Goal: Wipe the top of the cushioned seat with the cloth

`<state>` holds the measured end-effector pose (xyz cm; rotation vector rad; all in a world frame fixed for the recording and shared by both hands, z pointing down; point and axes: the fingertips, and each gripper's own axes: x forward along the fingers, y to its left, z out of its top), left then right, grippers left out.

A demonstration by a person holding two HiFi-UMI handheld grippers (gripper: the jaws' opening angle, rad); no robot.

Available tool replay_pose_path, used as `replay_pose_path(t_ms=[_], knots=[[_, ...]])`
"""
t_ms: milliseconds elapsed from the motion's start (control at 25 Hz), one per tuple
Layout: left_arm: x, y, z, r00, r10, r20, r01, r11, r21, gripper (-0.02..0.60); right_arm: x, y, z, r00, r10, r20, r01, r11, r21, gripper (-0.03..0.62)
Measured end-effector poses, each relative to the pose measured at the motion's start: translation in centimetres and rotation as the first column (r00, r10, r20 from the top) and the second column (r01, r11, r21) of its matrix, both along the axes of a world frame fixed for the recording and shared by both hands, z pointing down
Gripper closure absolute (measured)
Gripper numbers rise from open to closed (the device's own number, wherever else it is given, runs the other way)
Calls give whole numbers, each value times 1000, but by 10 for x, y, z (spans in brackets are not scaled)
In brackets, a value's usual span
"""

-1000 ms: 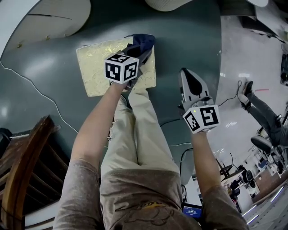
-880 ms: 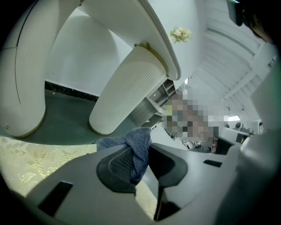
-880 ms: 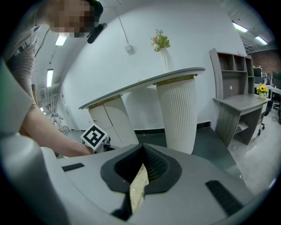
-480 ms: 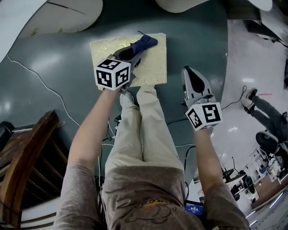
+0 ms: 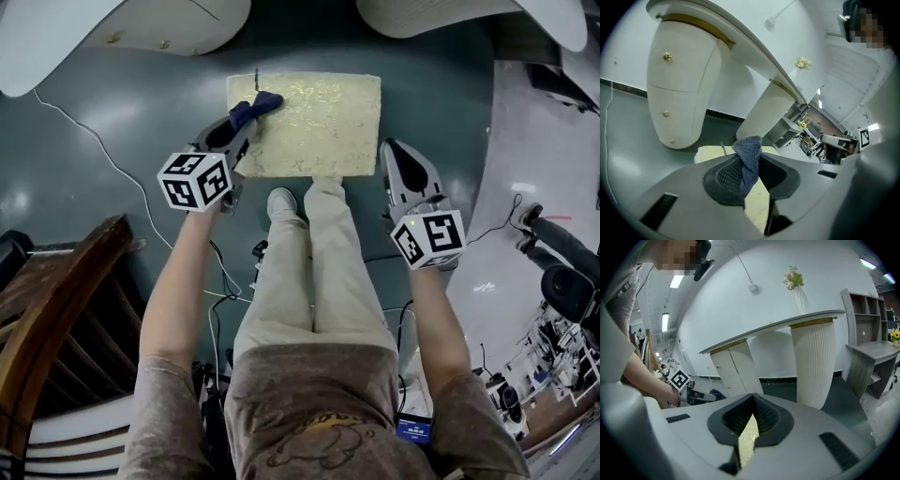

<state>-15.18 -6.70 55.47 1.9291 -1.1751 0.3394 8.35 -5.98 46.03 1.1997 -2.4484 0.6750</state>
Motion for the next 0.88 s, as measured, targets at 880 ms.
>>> replay_pose_path(t_ms=[880], knots=[[-55,36,65,984,-179,10,179,977,-113,488,-22,6,3,999,-49,-19,49,999,-7,597]])
